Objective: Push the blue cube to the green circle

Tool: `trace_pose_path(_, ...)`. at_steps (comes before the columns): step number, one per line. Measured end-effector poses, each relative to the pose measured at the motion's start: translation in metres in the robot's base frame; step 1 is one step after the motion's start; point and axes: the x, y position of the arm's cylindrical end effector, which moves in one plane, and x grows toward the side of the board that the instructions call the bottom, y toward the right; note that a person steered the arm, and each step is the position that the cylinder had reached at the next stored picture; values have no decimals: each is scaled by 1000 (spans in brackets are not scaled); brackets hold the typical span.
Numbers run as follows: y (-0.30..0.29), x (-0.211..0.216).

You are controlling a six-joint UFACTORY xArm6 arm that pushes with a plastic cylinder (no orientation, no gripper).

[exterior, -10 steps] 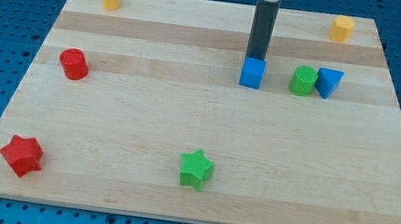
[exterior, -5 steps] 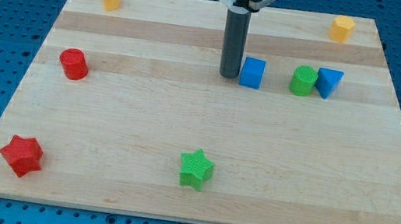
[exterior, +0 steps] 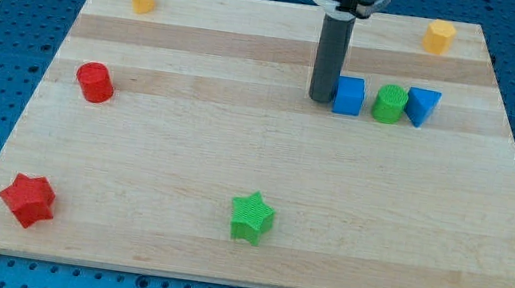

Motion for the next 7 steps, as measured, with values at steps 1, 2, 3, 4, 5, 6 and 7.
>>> trace_pose_path(1, 0, 0)
trace_pose_path(2, 1, 0)
trace_pose_path(3, 9, 0)
trace_pose_path(4, 9, 0)
trace_pose_path(5, 10, 0)
trace_pose_path(6, 18, 0)
trace_pose_path(7, 18, 0)
